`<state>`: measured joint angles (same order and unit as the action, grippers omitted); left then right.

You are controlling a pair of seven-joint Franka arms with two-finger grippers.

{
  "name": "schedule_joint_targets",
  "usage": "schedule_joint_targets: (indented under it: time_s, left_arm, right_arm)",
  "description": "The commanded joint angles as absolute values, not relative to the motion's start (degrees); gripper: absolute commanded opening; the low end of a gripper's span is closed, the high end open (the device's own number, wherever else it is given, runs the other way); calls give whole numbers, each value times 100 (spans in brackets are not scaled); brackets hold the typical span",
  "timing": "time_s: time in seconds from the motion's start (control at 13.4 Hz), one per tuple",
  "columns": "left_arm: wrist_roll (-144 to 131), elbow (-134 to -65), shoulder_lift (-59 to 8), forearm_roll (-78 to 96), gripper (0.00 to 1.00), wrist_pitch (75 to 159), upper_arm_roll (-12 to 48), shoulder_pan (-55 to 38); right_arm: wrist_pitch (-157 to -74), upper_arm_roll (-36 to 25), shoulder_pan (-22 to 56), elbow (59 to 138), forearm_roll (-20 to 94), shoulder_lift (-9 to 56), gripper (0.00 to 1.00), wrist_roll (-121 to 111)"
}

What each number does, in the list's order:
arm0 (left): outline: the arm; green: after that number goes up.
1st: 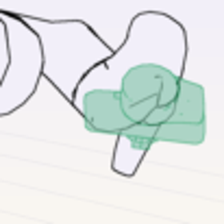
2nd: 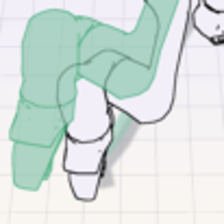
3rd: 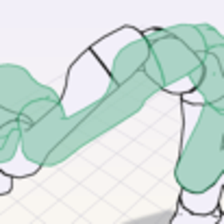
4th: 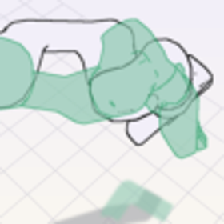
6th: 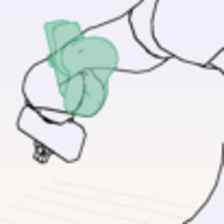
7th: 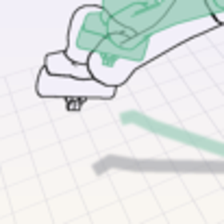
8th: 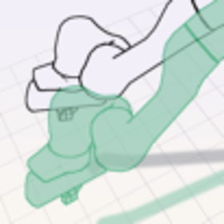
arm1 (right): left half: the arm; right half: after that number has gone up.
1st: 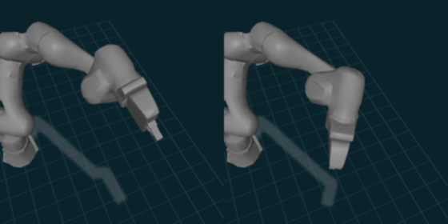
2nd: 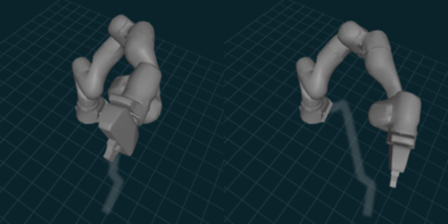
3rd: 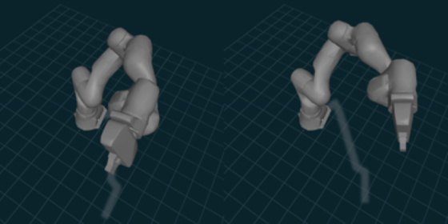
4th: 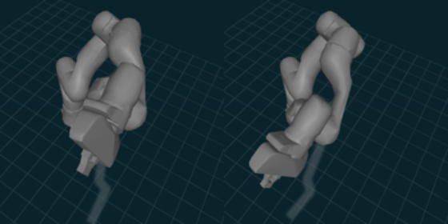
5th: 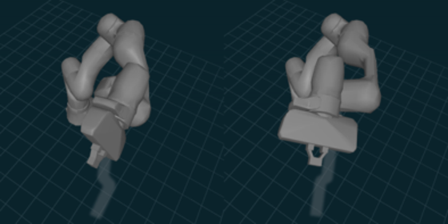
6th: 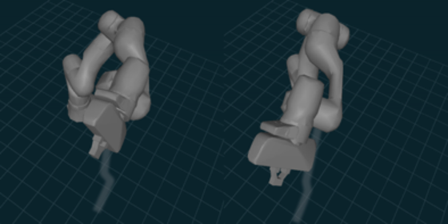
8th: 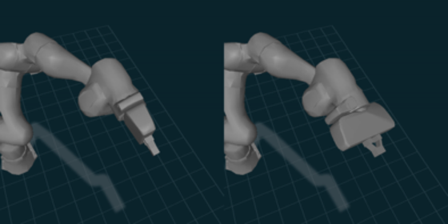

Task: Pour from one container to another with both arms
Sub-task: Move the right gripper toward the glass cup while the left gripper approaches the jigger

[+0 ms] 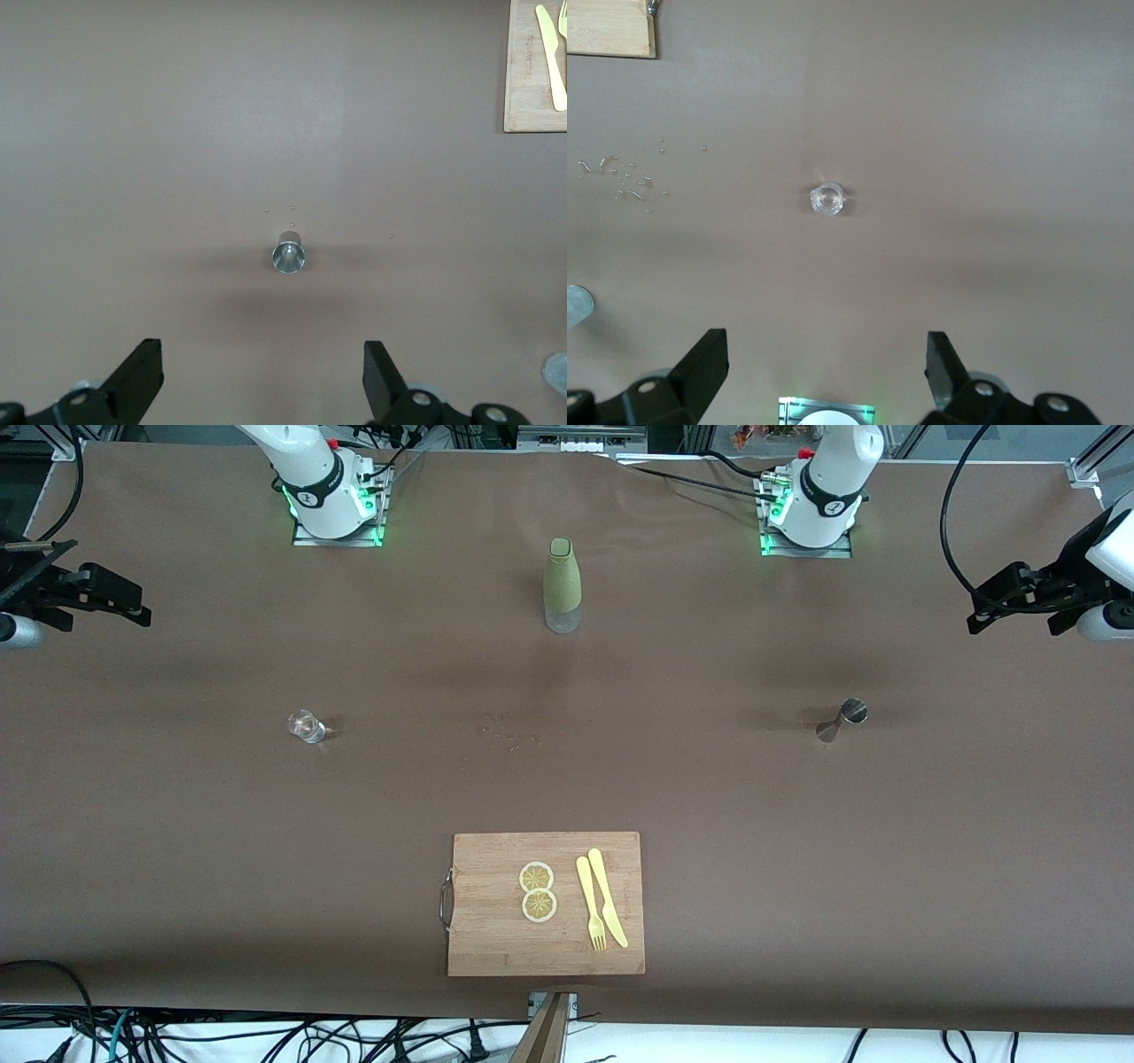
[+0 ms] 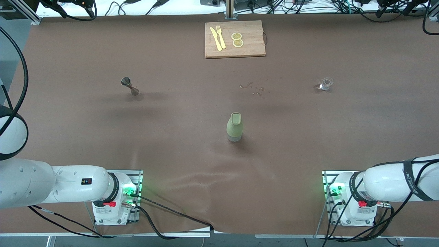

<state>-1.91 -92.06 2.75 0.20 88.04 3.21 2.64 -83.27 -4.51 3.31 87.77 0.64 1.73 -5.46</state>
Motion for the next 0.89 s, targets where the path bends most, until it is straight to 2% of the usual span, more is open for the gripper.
schedule_joint_targets:
  time_s: [0.0,0.6,0.82]
  left_arm:
    - [-202,-9404,439,-44,100,8938,387,325]
    - [-211,-9466,431,-61,100,9044,378,351]
    - [-71,-9483,404,-105,100,9044,229,483]
  right_arm:
    - [-8244,-475,360,8780,105,79,99,-537]
    - [-8244,-483,360,8780,79,105,99,-580]
    - [-8016,-483,360,8780,123,184,99,-536]
